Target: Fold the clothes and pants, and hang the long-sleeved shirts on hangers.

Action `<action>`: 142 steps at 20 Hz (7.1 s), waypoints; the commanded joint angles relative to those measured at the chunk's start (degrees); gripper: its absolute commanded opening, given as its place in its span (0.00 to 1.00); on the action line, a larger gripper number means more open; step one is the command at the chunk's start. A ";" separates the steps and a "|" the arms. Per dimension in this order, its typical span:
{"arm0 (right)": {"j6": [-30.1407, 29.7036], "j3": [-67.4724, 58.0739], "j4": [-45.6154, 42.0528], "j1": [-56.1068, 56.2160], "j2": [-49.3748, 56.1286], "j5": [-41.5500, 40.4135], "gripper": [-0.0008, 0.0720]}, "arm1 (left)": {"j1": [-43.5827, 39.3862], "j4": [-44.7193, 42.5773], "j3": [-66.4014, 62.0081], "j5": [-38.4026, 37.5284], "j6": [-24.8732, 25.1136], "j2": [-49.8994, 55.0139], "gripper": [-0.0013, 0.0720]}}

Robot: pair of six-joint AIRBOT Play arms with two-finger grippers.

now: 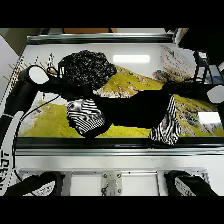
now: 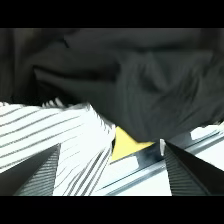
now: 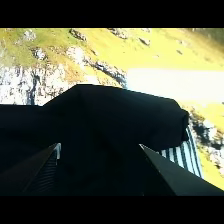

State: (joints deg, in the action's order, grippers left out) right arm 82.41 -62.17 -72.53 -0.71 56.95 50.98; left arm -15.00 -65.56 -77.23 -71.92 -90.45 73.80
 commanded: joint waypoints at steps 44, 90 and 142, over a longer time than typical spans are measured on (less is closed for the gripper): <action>0.15 9.64 -1.60 2.23 -12.52 10.80 0.75 | -34.88 -42.23 -5.27 8.26 -22.47 16.79 0.04; 23.12 -6.25 -17.42 22.58 -10.67 38.47 0.04 | -20.94 -6.84 -9.25 -5.07 -5.33 -0.33 0.04; 18.88 -34.75 -16.41 17.33 -2.29 34.10 0.04 | -30.45 -30.67 -25.99 -10.73 -12.28 -8.74 0.03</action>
State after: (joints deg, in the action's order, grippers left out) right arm 102.32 -92.03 -88.86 16.21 56.60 88.18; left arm -43.86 -97.54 -103.20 -84.82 -103.96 73.34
